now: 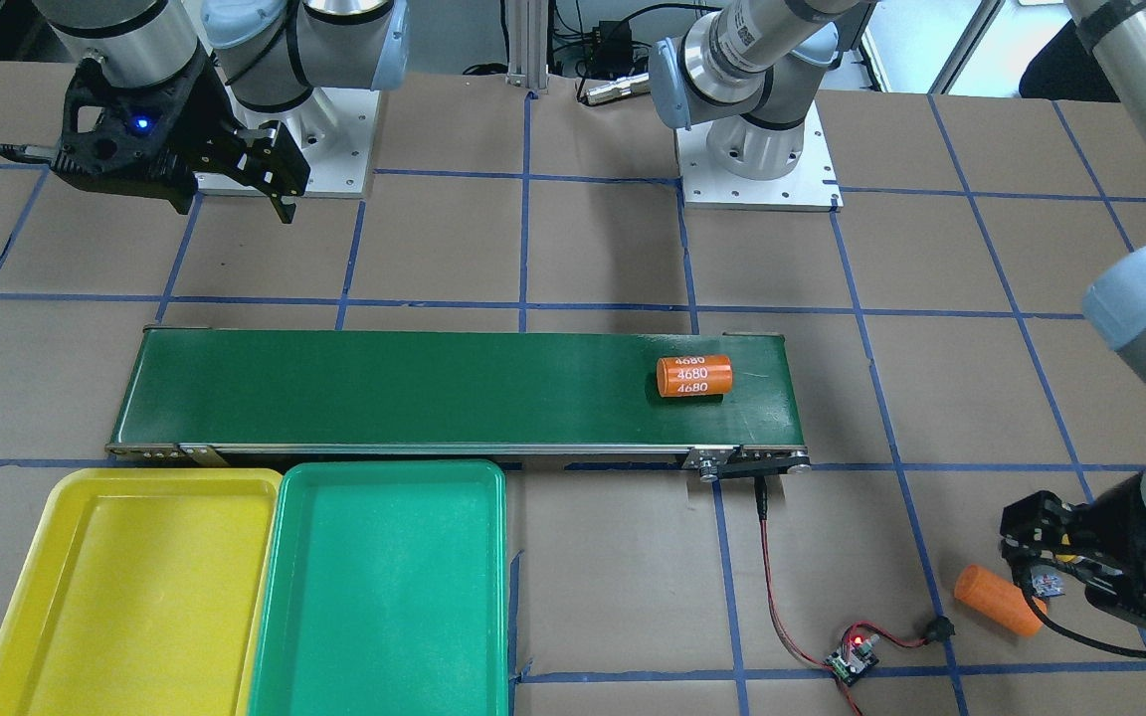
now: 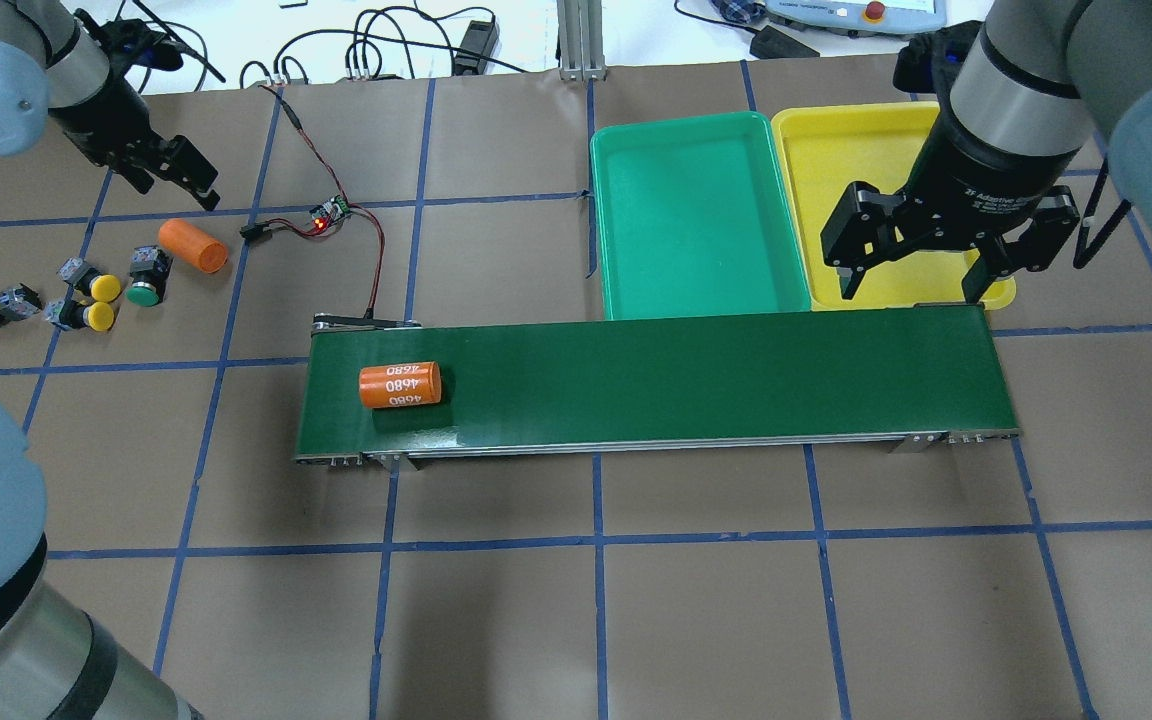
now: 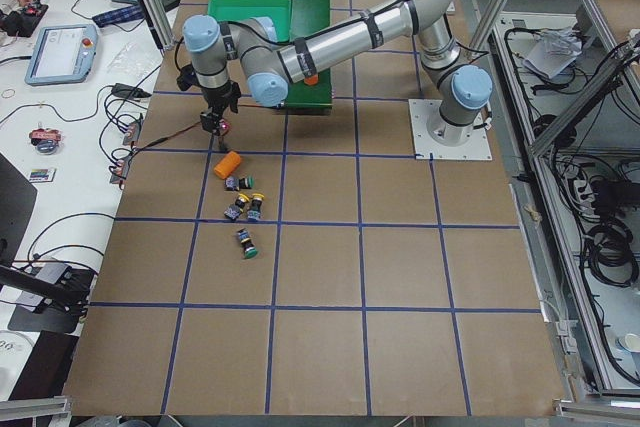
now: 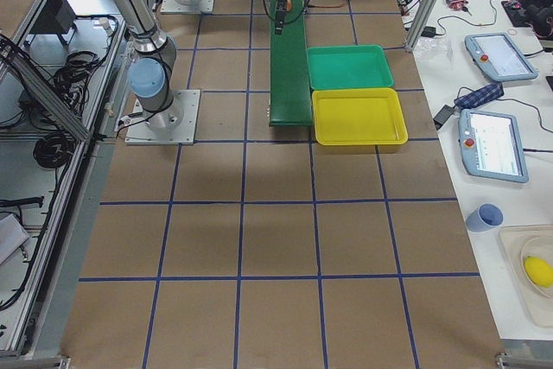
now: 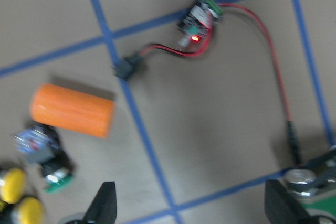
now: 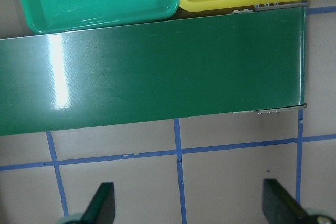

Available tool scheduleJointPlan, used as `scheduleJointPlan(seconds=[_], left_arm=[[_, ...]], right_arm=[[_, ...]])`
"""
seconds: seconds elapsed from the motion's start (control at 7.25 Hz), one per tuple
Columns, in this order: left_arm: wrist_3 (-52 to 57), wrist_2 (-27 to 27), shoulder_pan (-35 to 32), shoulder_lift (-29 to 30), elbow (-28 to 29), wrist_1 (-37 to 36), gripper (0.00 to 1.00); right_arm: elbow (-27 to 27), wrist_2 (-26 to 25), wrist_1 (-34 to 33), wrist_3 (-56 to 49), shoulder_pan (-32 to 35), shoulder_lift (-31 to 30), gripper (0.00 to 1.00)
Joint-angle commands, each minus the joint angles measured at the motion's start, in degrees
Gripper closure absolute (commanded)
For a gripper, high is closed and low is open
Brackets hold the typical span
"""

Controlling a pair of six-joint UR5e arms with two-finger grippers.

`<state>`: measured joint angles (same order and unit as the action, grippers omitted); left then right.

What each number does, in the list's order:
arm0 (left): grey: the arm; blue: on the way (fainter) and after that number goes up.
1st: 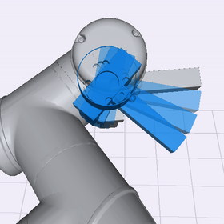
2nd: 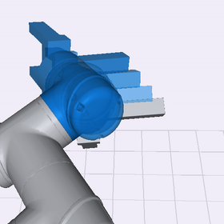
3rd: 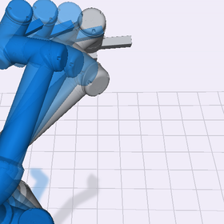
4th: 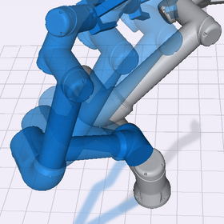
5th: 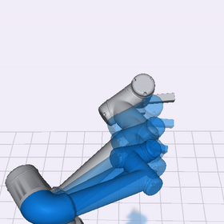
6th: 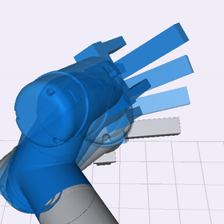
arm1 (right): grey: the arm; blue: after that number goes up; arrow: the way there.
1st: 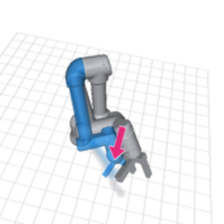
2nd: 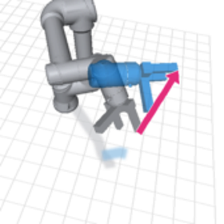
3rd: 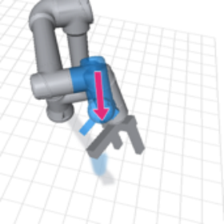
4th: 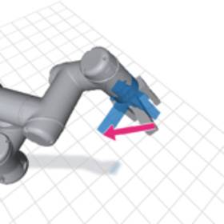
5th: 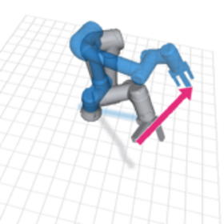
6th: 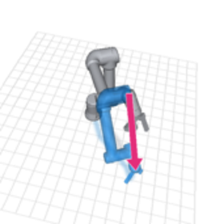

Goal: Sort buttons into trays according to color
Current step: 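Return the left gripper to the pile and grasp another orange cell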

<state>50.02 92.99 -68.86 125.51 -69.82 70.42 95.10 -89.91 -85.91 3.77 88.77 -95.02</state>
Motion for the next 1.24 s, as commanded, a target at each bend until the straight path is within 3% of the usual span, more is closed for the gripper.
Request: scheduleJointPlan(seconds=[0.0,0.41,0.69,1.1], left_arm=[[3.8,-2.9,2.1,7.4,5.6,-3.4,0.00],[3.3,-4.4,2.0,9.7,5.2,-2.1,0.00],[3.1,-6.9,2.2,10.3,5.2,2.9,0.00],[3.1,-6.6,2.3,11.9,4.3,3.1,0.00]], right_arm=[[0.0,-0.1,0.0,-0.1,0.0,0.0,0.00],[0.0,-0.1,0.2,0.3,0.0,-0.1,0.00],[0.1,-0.2,0.5,0.3,0.0,-0.1,0.00],[0.3,-0.1,0.6,0.4,0.0,-0.1,0.00]])
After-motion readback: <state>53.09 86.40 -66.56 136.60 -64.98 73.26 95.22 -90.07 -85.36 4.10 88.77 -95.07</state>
